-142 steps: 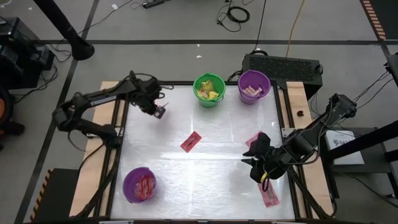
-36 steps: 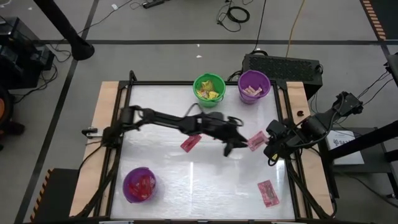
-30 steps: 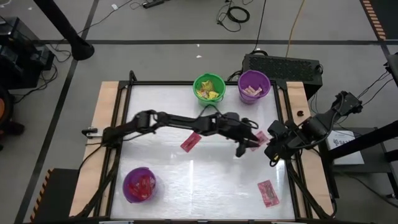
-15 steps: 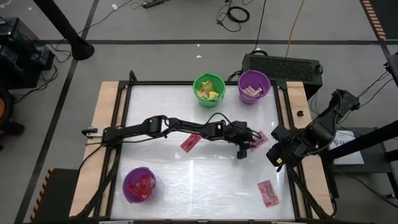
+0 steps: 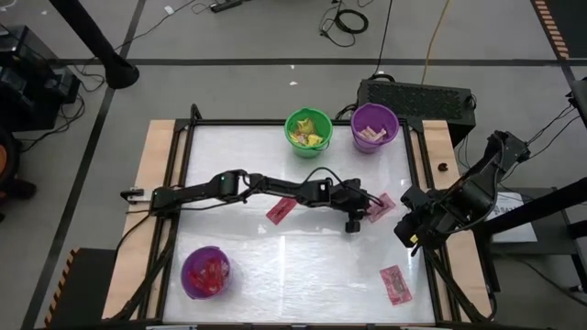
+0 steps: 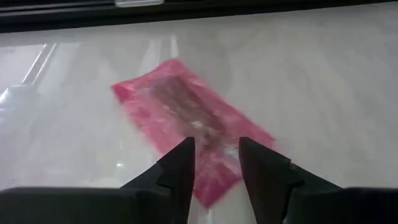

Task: Sort candy by brand, put in halloween buckets
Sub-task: Put the red candy into the bottom violet bucket

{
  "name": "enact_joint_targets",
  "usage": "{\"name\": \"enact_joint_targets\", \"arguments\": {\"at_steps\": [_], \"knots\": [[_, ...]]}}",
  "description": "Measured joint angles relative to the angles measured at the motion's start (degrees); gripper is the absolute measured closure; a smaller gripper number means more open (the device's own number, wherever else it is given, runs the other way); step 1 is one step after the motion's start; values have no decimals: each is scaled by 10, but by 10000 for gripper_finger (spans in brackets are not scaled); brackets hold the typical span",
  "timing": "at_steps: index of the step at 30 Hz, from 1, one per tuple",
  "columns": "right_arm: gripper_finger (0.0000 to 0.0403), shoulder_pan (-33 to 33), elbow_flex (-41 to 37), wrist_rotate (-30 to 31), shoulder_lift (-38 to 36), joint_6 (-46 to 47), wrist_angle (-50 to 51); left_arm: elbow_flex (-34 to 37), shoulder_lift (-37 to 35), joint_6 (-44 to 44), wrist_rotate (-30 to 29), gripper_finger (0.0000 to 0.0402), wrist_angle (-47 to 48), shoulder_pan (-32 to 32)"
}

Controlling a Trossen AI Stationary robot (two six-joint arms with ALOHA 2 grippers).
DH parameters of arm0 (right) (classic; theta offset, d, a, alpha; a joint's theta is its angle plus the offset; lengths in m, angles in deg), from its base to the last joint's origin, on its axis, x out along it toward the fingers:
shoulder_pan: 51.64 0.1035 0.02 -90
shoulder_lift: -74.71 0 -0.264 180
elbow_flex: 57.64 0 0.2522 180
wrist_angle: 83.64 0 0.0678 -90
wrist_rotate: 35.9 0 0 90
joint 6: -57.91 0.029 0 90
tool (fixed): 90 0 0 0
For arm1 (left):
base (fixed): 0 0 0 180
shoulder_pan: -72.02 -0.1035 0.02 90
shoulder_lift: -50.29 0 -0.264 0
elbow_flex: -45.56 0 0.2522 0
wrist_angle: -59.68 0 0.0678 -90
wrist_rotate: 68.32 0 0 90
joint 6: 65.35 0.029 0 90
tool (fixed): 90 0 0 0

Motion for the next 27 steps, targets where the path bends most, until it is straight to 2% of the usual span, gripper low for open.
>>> {"name": "enact_joint_targets", "arguments": {"at_steps": [4, 11, 14, 16, 22, 24, 27], "knots": [[298, 0, 0, 1, 0, -1, 0, 0, 0, -10, 2, 254, -1, 2], [298, 0, 0, 1, 0, -1, -3, 0, 0, -30, -30, 179, -9, -2], [298, 0, 0, 1, 0, -1, -4, 0, 9, -31, -28, 161, -17, -2], [298, 0, 0, 1, 0, -4, -6, 1, 17, -31, -11, 158, -4, -2], [298, 0, 0, 2, 0, -6, -8, -3, 28, -56, -7, 159, 26, -2], [298, 0, 0, 2, 2, -12, -12, -3, 28, -55, -7, 171, 32, -2], [298, 0, 0, 3, 9, -21, -12, -3, 26, -59, -6, 214, 38, -2]]}}
